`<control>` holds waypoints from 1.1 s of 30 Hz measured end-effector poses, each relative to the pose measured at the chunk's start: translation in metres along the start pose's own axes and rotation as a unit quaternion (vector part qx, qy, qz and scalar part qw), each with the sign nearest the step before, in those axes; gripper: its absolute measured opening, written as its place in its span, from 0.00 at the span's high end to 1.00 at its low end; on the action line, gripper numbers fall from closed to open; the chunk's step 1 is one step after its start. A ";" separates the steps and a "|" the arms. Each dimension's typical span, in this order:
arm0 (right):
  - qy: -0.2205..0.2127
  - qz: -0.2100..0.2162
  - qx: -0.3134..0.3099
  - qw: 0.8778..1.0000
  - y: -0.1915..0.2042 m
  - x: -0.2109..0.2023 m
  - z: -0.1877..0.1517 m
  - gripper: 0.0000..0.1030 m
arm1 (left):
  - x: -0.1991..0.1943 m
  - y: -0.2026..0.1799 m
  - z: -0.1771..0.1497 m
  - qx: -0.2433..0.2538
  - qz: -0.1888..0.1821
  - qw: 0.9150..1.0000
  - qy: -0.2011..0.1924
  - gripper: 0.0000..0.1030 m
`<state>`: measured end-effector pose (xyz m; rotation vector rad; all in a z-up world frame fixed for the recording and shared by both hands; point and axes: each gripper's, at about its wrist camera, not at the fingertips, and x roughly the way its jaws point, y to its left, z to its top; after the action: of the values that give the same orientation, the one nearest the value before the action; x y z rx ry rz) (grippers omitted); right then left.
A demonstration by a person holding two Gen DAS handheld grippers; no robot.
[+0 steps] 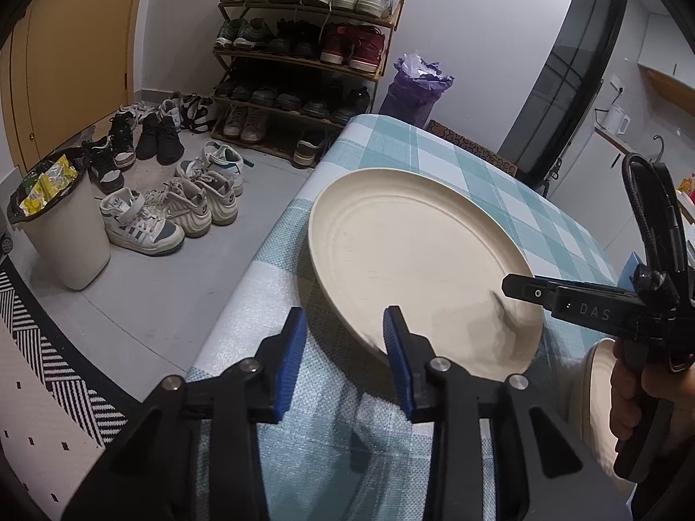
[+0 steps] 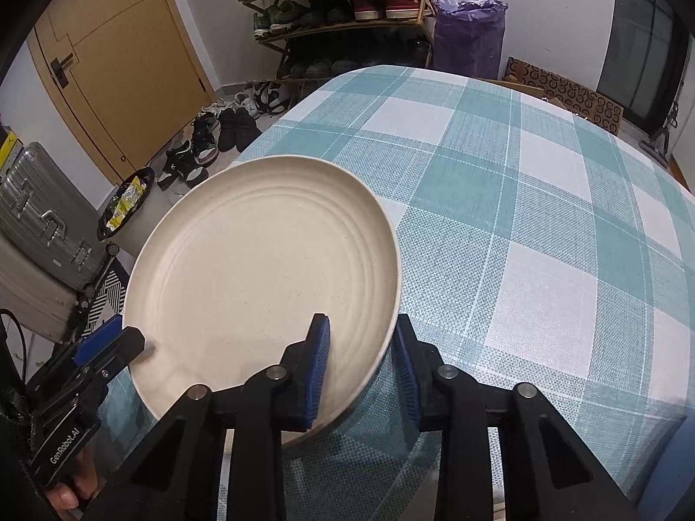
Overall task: Organize plates and bowls
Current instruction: 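Close both grippers on the plate rims and lift the plate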
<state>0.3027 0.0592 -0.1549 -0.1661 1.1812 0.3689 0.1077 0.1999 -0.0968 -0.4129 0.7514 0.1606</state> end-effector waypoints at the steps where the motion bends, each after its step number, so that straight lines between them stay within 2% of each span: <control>1: -0.001 -0.002 -0.001 1.000 0.000 0.000 0.000 0.75 | 0.000 -0.001 0.000 0.002 -0.001 1.000 0.000 0.71; 6: 0.000 -0.006 -0.003 1.000 -0.001 -0.001 -0.002 0.80 | -0.001 -0.004 0.000 0.011 -0.008 1.000 0.001 0.79; 33: -0.021 -0.016 -0.020 0.999 0.003 -0.021 -0.011 0.82 | -0.017 -0.015 0.001 0.036 0.004 0.999 -0.020 0.79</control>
<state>0.2853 0.0542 -0.1398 -0.2102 1.1298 0.3669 0.1005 0.1867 -0.0797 -0.3374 0.7180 0.1480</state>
